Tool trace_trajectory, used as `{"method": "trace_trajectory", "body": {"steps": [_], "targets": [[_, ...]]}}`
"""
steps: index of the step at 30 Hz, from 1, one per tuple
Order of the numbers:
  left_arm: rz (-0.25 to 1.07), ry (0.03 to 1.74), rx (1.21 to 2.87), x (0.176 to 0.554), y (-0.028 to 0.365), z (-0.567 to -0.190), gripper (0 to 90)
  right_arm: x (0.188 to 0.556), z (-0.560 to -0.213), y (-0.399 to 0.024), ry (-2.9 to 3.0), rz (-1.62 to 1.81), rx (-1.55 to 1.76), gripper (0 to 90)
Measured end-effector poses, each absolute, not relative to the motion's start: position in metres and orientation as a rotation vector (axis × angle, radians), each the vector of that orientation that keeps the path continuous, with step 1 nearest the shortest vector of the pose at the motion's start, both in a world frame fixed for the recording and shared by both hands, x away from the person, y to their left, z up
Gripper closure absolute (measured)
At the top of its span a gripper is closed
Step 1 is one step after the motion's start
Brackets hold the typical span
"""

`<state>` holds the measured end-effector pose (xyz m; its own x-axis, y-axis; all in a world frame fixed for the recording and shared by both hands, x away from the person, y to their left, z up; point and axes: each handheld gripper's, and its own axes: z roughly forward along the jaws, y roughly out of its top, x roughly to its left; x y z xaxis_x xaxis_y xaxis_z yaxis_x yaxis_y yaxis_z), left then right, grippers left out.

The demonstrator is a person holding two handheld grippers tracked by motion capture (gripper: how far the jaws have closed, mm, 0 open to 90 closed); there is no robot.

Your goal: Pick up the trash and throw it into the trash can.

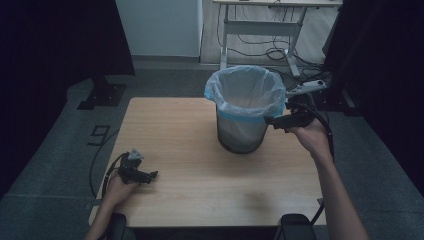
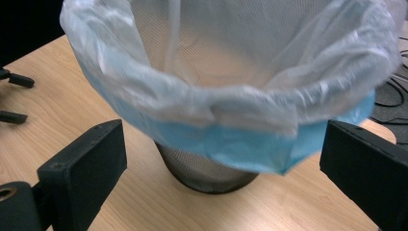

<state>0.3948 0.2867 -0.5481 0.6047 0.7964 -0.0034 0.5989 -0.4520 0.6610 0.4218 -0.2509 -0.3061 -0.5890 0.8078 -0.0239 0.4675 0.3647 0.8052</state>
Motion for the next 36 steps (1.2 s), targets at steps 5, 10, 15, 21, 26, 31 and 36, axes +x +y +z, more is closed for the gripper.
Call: {"method": "trace_trajectory", "body": {"steps": [5,10,15,21,26,31,36], "targets": [[0.41,1.096,2.204,0.395,0.287,-0.548,0.0,0.416,-0.314,-0.259,2.205,1.097,1.118,2.8],[0.41,1.097,2.205,0.395,0.287,-0.548,0.0,0.408,-0.329,-0.267,2.201,1.079,1.123,3.9],[0.409,1.097,2.204,0.395,0.287,-0.548,0.0,0.404,-0.343,-0.271,2.202,1.076,1.131,3.9],[0.408,1.098,2.204,0.395,0.287,-0.548,0.0,0.401,-0.36,-0.274,2.203,1.061,1.13,4.5],[0.408,1.097,2.205,0.395,0.287,-0.548,0.0,0.398,-0.373,-0.273,2.21,1.061,1.122,4.7],[0.41,1.096,2.206,0.395,0.287,-0.548,0.0,0.395,-0.388,-0.272,2.217,1.053,1.119,4.7],[0.41,1.097,2.205,0.395,0.287,-0.548,0.0,0.394,-0.401,-0.273,2.218,1.047,1.128,4.6]]}}
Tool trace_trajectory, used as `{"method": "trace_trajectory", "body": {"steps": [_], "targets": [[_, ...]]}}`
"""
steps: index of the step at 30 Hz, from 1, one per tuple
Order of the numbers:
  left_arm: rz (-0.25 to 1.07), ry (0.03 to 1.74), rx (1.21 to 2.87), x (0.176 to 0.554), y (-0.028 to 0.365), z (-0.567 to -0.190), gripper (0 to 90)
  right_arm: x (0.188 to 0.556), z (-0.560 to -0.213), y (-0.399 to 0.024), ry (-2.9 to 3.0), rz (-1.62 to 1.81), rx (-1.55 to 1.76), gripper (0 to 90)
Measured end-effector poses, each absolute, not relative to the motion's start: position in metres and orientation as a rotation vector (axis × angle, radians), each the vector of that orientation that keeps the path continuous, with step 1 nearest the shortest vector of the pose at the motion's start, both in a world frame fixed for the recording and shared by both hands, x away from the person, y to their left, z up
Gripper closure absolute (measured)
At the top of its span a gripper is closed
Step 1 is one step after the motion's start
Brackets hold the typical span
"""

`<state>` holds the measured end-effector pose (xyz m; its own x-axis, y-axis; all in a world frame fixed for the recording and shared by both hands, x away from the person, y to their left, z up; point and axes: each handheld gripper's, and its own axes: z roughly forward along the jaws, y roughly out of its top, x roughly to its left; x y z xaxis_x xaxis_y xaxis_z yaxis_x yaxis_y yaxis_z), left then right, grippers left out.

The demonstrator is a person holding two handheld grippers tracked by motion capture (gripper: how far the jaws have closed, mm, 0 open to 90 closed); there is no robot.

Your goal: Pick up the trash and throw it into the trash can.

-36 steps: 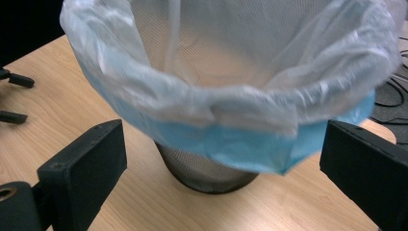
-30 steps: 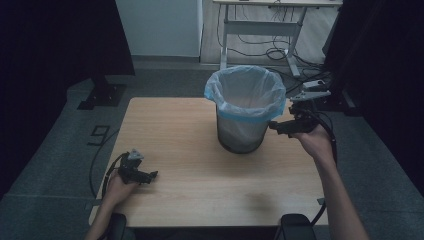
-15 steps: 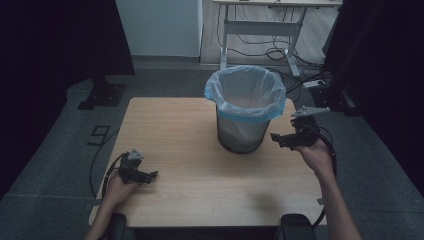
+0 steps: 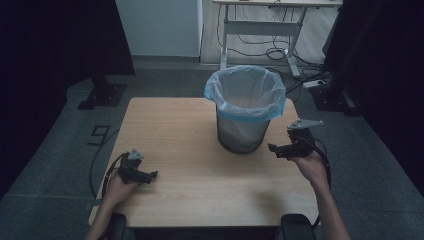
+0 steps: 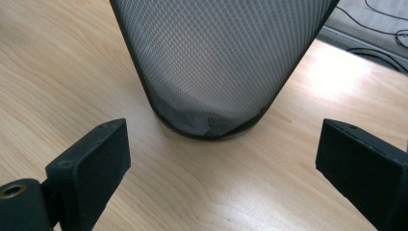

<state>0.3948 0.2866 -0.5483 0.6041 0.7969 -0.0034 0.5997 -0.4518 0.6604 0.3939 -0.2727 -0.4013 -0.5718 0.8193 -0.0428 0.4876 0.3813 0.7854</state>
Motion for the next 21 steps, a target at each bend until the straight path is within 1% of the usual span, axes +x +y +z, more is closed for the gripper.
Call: {"method": "trace_trajectory", "body": {"steps": [1,2,3,6,7,9,10,11,21], "targets": [[0.409,1.097,2.206,0.395,0.287,-0.548,0.0,0.394,-0.41,-0.273,2.224,1.049,1.137,4.5],[0.409,1.097,2.206,0.395,0.287,-0.548,0.0,0.394,-0.41,-0.273,2.224,1.049,1.137,4.5],[0.41,1.097,2.206,0.395,0.287,-0.548,0.0,0.394,-0.42,-0.274,2.226,1.049,1.149,4.1],[0.41,1.097,2.206,0.395,0.287,-0.548,0.0,0.394,-0.428,-0.274,2.228,1.052,1.162,2.9],[0.41,1.097,2.206,0.395,0.287,-0.548,0.0,0.394,-0.437,-0.274,2.233,1.042,1.176,1.0],[0.409,1.096,2.206,0.395,0.287,-0.548,0.0,0.394,-0.445,-0.274,2.236,1.031,1.18,0.0],[0.409,1.096,2.206,0.395,0.287,-0.548,0.0,0.394,-0.445,-0.274,2.236,1.031,1.18,0.0],[0.409,1.096,2.207,0.395,0.287,-0.548,0.0,0.393,-0.454,-0.275,2.235,1.033,1.188,0.0],[0.409,1.097,2.206,0.395,0.287,-0.548,0.0,0.386,-0.5,-0.277,2.24,1.008,1.214,0.0]]}}
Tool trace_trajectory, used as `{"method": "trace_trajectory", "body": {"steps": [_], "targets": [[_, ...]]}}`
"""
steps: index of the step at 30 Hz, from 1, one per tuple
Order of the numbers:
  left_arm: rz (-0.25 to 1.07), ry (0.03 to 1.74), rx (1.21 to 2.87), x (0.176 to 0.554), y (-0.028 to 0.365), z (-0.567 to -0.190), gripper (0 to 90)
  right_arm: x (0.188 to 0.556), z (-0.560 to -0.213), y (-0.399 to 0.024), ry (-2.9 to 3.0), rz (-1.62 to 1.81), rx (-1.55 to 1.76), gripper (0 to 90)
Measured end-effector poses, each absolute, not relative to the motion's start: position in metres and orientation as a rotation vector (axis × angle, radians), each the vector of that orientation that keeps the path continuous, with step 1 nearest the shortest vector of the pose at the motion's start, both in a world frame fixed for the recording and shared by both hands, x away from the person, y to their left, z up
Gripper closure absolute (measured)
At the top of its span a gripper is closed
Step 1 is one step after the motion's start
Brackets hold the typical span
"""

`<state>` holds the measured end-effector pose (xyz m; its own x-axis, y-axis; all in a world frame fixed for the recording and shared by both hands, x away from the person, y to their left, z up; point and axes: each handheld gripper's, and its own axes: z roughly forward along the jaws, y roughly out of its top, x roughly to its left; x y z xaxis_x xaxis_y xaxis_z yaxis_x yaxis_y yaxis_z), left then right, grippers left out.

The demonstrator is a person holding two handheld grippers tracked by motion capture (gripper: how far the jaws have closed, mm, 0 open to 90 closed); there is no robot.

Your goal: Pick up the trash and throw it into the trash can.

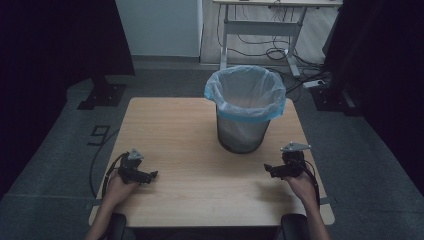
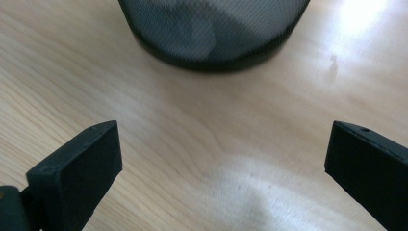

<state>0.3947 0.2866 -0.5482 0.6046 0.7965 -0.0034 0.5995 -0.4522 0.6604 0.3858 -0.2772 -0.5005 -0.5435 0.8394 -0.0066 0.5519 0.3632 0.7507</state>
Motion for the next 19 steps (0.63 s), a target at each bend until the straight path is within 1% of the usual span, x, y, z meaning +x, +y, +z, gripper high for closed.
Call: {"method": "trace_trajectory", "body": {"steps": [4,5,6,8,10,12,19], "targets": [[0.409,1.097,2.206,0.395,0.287,-0.548,0.0,0.382,-0.521,-0.278,2.245,0.979,1.223,0.0],[0.409,1.097,2.206,0.395,0.287,-0.548,0.0,0.382,-0.521,-0.278,2.245,0.979,1.223,0.0],[0.409,1.097,2.205,0.395,0.287,-0.548,0.0,0.381,-0.532,-0.278,2.247,0.973,1.23,0.0],[0.409,1.097,2.205,0.395,0.287,-0.548,0.0,0.38,-0.536,-0.278,2.248,0.969,1.234,0.0],[0.409,1.097,2.206,0.395,0.287,-0.548,0.0,0.378,-0.55,-0.277,2.253,0.964,1.247,0.0],[0.409,1.097,2.205,0.395,0.287,-0.548,0.0,0.378,-0.557,-0.276,2.267,0.955,1.252,0.0],[0.409,1.096,2.206,0.395,0.287,-0.548,0.0,0.377,-0.557,-0.277,2.271,0.968,1.249,0.0]]}}
